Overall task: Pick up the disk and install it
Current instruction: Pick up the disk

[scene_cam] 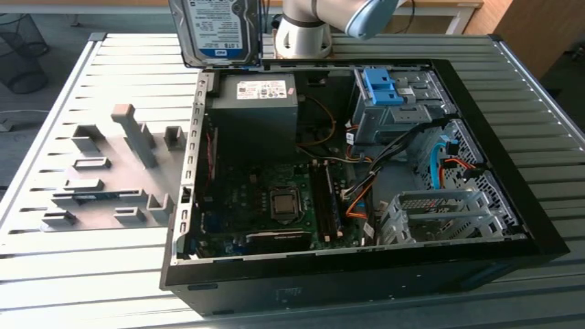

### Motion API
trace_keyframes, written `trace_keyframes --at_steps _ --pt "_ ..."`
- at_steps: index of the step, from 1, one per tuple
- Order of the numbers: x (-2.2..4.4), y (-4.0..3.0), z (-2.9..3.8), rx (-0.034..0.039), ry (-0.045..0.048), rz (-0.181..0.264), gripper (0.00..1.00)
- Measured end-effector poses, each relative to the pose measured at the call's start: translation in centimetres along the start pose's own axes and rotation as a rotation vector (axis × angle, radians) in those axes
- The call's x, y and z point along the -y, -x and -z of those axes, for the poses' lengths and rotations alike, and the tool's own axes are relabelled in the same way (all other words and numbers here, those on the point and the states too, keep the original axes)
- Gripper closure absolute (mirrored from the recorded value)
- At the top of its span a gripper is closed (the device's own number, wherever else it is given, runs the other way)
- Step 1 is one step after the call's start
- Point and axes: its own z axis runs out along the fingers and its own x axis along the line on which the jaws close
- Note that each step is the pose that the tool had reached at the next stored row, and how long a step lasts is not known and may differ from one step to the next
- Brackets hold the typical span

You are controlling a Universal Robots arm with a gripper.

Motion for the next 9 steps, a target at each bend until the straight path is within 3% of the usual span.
trace_keyframes --at_steps 1,9 --pt "0.37 0.01 0.00 0.0000 0.0000 0.000 0.64" --pt "1.13 0.04 0.02 0.0000 0.0000 0.000 0.64"
